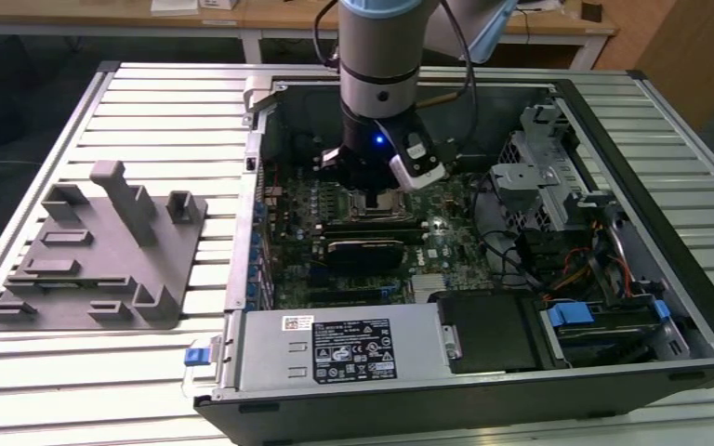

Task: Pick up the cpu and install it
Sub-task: 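Install the second cpu locking lever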

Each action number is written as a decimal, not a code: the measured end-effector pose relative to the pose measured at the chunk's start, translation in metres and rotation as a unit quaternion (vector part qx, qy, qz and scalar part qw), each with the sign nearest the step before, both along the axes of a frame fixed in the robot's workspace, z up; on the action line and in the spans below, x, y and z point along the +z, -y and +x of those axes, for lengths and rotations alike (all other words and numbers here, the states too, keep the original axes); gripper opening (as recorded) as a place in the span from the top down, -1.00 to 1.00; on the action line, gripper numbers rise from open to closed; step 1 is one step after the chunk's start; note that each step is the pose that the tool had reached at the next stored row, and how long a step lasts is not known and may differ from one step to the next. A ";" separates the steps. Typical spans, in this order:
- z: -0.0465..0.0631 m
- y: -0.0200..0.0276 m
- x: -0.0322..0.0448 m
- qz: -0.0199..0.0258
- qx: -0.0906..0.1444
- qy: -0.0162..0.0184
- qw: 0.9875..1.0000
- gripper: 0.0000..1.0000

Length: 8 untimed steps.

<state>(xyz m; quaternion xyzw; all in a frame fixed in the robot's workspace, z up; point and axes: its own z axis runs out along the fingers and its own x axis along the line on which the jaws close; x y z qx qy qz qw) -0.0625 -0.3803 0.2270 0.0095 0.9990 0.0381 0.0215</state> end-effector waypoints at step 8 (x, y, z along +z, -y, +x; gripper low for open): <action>0.013 -0.0092 -0.0007 -0.001 -0.001 0.000 1.000 0.79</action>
